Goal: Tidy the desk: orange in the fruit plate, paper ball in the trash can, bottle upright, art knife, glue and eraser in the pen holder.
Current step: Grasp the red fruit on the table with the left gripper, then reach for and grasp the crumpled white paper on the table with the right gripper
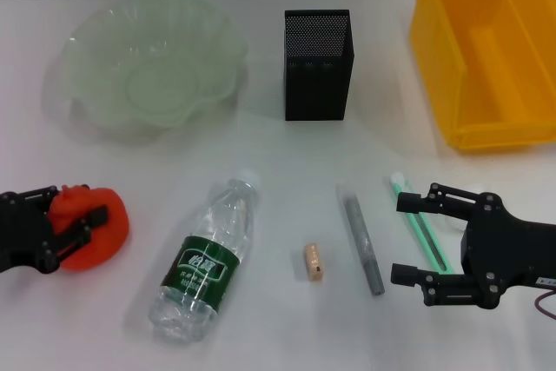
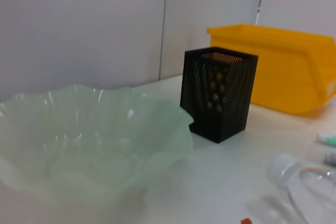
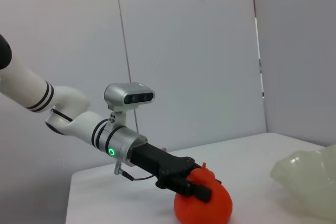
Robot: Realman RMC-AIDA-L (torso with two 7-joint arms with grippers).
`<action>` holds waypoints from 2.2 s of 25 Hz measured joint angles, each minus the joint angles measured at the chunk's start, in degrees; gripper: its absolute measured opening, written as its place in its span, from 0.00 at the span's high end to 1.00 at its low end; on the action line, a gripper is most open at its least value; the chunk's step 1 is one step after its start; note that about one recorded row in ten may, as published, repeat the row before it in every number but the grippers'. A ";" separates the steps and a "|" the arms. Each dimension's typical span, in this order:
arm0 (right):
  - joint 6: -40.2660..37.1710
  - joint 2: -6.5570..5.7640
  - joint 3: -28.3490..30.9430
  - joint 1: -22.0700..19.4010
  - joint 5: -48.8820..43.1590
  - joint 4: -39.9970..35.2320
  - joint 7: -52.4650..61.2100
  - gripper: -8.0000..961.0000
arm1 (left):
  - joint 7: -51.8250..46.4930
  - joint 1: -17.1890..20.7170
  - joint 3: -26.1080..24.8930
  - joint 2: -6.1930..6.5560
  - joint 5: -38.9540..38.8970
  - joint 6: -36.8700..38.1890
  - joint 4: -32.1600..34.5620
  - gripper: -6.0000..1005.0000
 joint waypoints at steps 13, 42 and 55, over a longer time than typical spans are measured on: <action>-3.06 -0.15 0.64 -2.02 4.22 -0.72 0.90 0.13 | -2.38 -11.75 -1.67 -0.39 -12.90 0.06 -0.30 0.71; -4.97 -0.21 -21.23 8.32 -25.60 -62.67 80.22 0.13 | 0.65 -6.40 10.07 -0.16 -17.64 4.47 -1.92 0.18; 8.01 0.01 -34.56 10.44 -35.11 -52.34 85.98 0.13 | 3.57 -3.64 10.03 -0.25 -17.70 4.65 -4.93 0.18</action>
